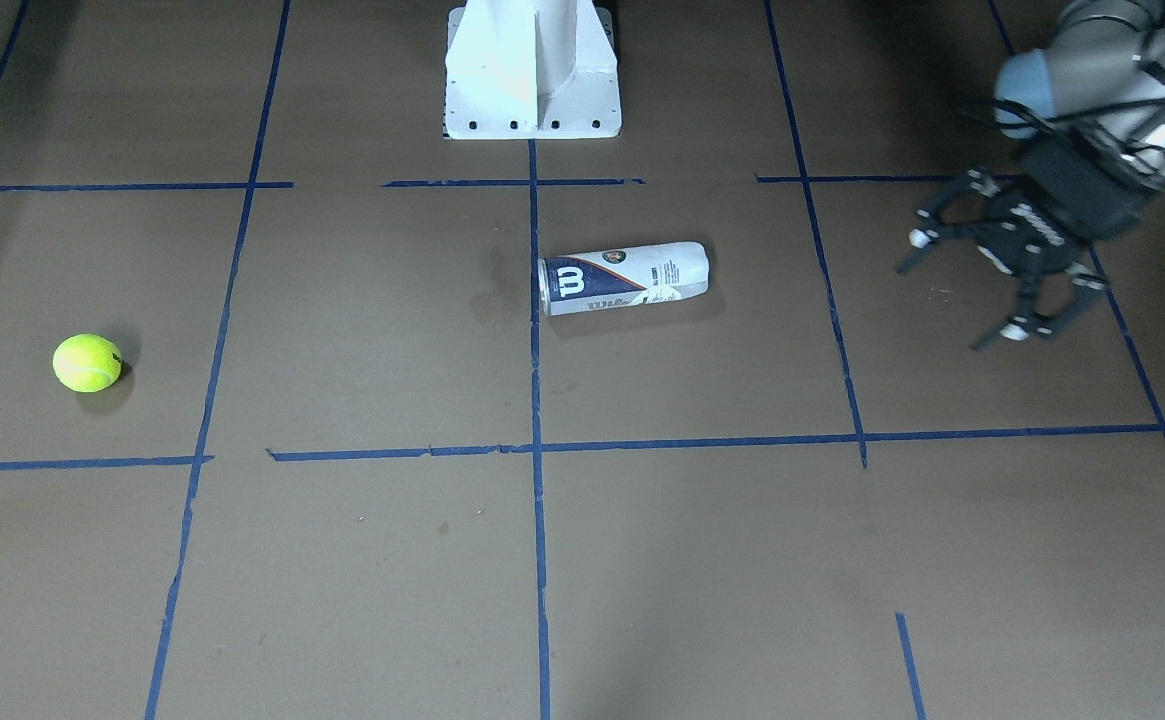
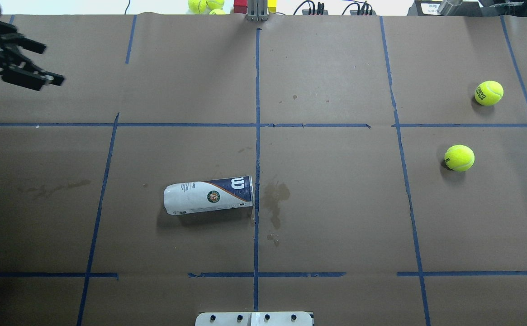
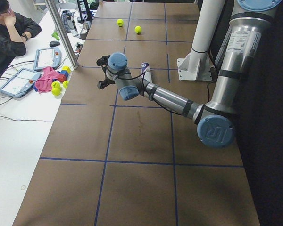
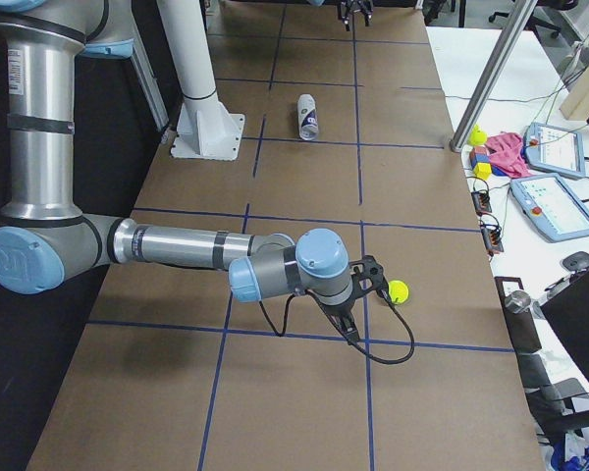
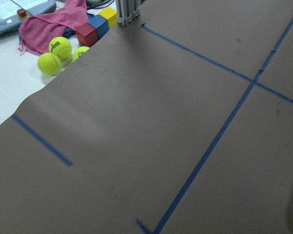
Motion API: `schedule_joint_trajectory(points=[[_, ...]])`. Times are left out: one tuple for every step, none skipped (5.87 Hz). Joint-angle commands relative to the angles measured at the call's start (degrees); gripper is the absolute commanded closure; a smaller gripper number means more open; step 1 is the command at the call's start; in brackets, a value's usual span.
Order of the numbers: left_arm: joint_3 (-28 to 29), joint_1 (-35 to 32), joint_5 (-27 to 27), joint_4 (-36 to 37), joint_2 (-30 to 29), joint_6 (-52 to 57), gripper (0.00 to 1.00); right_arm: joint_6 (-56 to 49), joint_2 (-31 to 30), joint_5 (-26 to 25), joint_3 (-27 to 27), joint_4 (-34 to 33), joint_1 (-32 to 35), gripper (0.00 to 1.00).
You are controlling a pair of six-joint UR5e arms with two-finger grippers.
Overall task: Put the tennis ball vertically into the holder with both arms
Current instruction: 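Move the left gripper down to the open end of the Wilson can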
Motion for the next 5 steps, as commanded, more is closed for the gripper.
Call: schedule_joint_trajectory(points=[[-2.53,8.64,0.11,2.70,-3.03,-2.48,0.00,0.02,-0.03,0.05,-0.05,0.04,-0.01,0.00],[-2.80,11.99,0.11,8.89,-6.35,-2.30,0.00,0.02,-0.12,0.05,-0.05,0.04,-0.01,0.00],[-2.80,14.90,0.37,13.91,-8.99,-2.30,0.00,0.02,-0.21,0.22,-0.14,0.04,-0.01,0.00],[-2.98,15.88,1.94,20.49,-12.50,-1.61,0.00,0.02,-0.21,0.22,-0.14,0.04,-0.01,0.00],[-2.98,16.94,2.13,27.78,-15.49,1.97,0.00,0.02,-0.21,0.31,-0.14,0.04,-0.01,0.00]])
